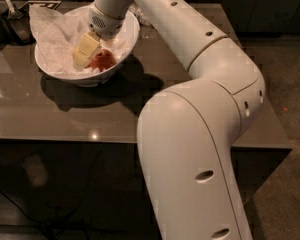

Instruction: Pick apple from white bowl

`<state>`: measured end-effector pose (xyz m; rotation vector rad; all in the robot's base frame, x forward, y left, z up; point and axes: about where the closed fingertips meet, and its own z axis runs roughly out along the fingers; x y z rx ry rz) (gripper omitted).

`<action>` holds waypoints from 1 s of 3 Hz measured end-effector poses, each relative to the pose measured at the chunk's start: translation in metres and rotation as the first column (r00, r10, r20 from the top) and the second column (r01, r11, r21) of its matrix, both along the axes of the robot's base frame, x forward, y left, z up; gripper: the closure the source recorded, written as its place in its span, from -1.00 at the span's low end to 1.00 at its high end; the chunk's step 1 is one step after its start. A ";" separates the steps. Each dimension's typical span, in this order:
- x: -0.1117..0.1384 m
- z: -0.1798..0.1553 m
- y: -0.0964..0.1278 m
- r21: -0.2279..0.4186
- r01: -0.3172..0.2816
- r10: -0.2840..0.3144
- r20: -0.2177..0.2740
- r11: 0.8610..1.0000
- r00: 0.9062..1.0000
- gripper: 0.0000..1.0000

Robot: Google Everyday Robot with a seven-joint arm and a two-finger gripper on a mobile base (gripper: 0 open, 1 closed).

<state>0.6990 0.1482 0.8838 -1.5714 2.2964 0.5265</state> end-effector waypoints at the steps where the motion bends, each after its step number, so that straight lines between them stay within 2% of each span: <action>1: 0.005 -0.003 -0.009 0.002 0.005 -0.005 0.010 1.000 1.000 -0.84; 3: 0.019 -0.018 -0.031 -0.005 0.041 -0.041 0.010 0.999 0.999 -0.84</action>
Offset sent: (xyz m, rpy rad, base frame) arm 0.0200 -0.0406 -0.0102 -0.0096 -0.0209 -0.0364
